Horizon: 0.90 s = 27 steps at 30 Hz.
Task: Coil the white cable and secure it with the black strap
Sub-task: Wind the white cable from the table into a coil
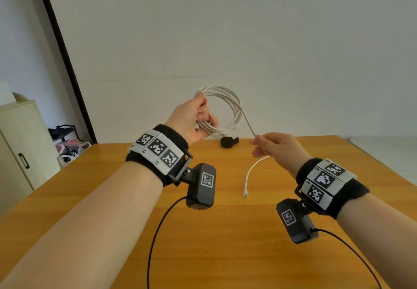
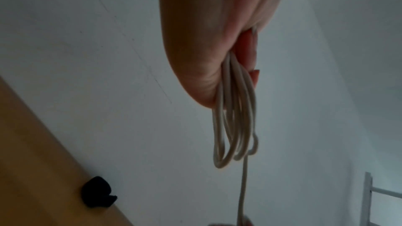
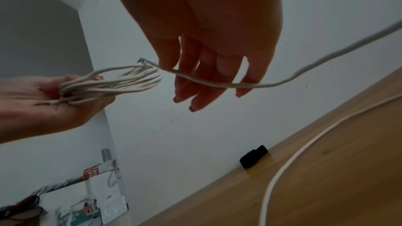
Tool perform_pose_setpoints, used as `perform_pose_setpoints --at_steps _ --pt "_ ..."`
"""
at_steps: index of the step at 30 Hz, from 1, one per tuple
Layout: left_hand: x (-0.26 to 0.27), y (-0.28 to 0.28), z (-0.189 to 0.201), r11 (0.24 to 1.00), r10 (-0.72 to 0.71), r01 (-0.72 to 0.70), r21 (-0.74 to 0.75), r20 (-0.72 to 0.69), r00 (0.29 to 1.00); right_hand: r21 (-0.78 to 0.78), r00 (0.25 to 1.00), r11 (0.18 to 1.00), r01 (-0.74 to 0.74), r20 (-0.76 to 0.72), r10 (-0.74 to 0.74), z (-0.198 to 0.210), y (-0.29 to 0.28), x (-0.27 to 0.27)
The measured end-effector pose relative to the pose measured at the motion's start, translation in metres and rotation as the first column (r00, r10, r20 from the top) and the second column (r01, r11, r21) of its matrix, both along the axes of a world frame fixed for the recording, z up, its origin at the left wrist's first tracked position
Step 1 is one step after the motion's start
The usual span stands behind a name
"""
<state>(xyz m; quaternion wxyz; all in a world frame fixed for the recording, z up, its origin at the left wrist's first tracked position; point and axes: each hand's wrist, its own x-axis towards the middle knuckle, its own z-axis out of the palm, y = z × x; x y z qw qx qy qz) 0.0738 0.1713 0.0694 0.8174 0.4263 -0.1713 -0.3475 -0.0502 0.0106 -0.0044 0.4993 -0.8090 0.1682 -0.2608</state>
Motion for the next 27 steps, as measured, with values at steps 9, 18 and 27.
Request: perform_pose_setpoints --at_steps 9,18,27 --pt "-0.009 0.003 -0.008 0.965 -0.160 0.126 0.229 0.140 0.977 -0.046 0.965 0.970 0.238 0.129 -0.230 0.016 0.001 0.013" --pt "-0.009 -0.006 -0.009 0.999 -0.009 0.007 0.050 0.035 0.999 -0.109 0.981 0.992 0.060 -0.179 -0.079 0.007 0.024 0.010" --pt "0.000 -0.005 -0.005 0.965 0.240 -0.236 -0.113 0.016 0.971 -0.366 0.821 0.914 -0.173 -0.567 -0.072 0.001 0.033 0.002"
